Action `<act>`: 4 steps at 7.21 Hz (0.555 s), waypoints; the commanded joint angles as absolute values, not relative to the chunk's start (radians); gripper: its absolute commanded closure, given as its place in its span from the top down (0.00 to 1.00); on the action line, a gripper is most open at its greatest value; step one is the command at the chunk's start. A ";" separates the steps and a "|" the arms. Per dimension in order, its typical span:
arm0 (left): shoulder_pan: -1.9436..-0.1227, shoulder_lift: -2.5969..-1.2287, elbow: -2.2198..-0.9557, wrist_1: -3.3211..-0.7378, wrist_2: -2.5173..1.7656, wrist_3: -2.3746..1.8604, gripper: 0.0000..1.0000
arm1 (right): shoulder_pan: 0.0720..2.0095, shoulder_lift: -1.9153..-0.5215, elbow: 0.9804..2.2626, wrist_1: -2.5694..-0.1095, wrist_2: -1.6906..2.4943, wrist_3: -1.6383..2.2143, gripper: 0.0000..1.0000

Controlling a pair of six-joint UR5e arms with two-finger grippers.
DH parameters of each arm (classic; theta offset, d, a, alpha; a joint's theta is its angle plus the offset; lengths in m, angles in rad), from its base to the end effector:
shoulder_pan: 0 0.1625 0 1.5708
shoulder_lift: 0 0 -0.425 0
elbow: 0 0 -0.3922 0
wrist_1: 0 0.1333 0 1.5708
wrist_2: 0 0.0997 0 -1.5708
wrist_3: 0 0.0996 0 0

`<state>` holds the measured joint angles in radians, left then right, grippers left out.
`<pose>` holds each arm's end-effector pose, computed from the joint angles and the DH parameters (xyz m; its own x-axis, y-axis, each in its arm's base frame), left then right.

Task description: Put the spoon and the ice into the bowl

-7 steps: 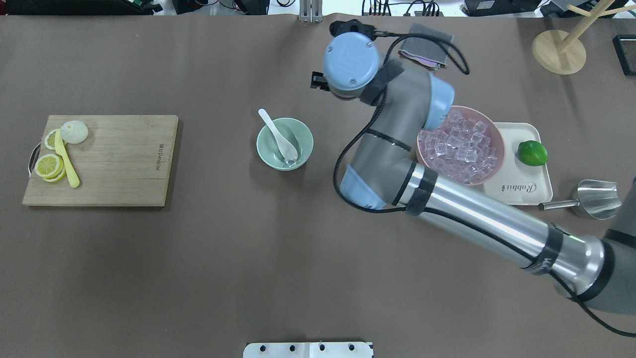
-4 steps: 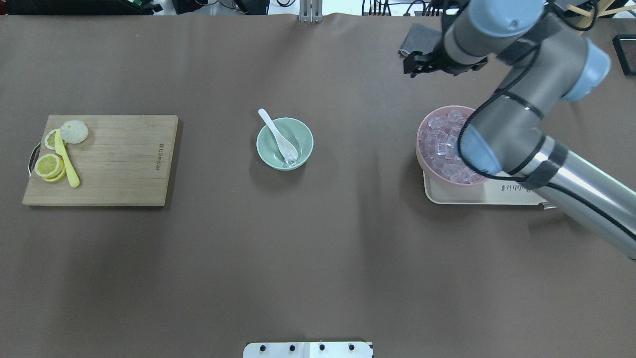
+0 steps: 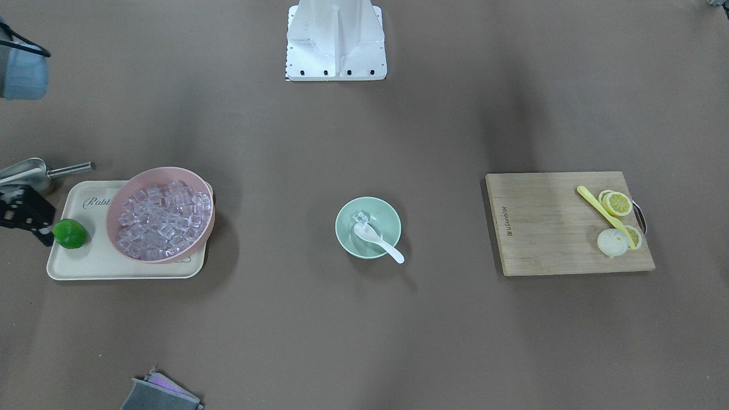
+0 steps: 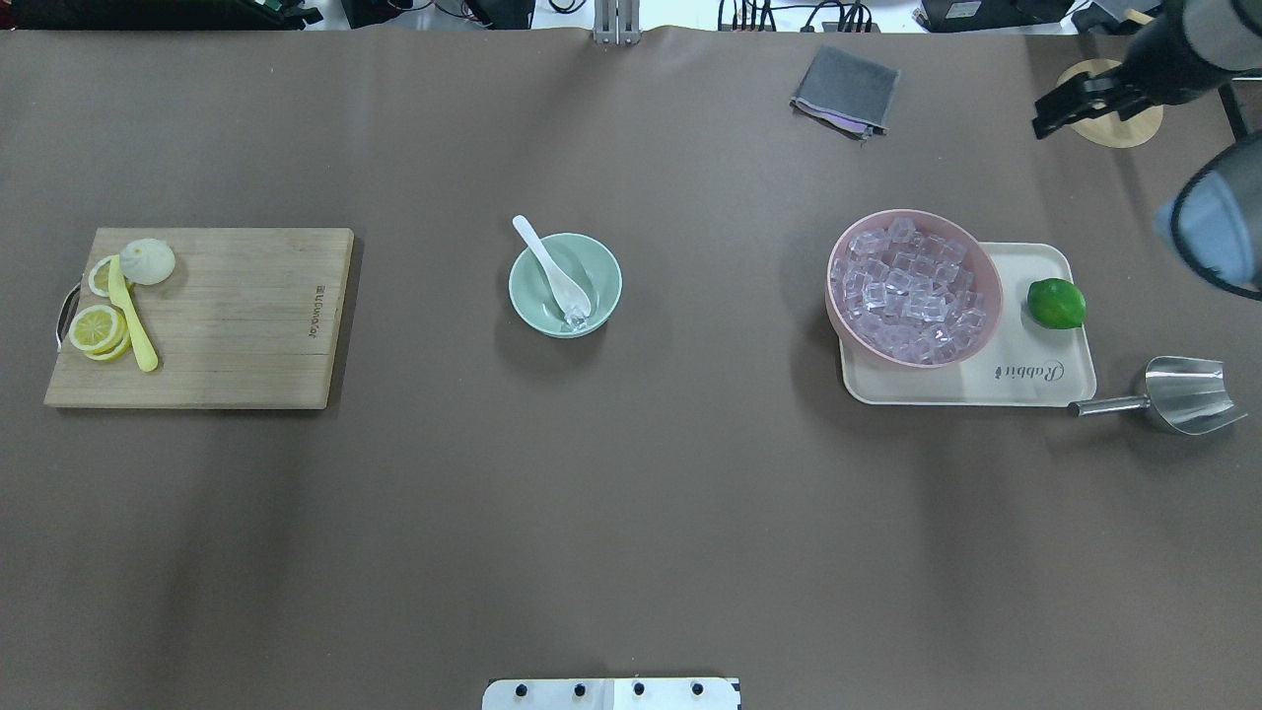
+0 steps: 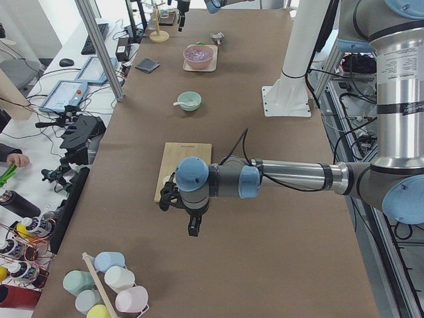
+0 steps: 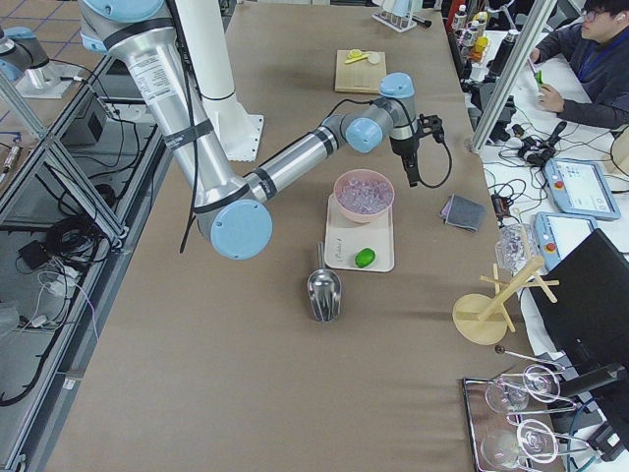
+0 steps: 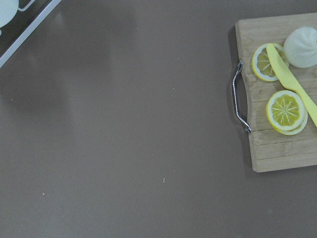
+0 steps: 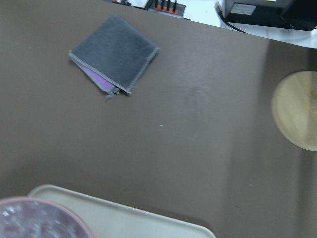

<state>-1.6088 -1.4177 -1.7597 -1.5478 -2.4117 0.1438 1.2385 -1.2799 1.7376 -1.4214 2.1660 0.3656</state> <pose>-0.0753 -0.4251 0.6336 0.6652 0.1276 -0.7357 -0.0579 0.9911 0.1195 -0.1234 -0.5950 0.4072 0.7293 -0.2571 0.6340 0.0077 0.9297 0.3682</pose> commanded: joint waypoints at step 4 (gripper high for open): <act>-1.608 -1.420 -1.761 -1.552 -2.411 0.143 0.99 | 1.599 -1.719 1.805 -1.537 2.275 -0.204 1.00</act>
